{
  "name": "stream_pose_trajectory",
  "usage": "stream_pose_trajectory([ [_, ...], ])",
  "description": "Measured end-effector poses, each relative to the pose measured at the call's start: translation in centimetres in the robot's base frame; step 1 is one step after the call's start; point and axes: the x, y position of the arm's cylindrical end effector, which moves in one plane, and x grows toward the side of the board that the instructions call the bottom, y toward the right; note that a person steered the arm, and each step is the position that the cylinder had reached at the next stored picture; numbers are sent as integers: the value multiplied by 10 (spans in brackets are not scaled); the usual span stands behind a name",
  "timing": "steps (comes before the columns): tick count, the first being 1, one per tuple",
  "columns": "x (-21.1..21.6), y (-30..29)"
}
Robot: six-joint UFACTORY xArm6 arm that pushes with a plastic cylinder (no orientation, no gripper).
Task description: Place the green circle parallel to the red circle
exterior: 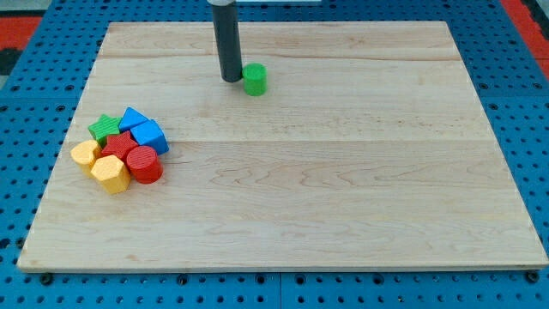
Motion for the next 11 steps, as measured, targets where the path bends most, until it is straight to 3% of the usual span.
stream_pose_trajectory([
  [1,-38,4],
  [2,-43,30],
  [3,8,95],
  [4,24,100],
  [5,-6,88],
  [6,-69,59],
  [8,56,59],
  [9,84,34],
  [11,38,-14],
])
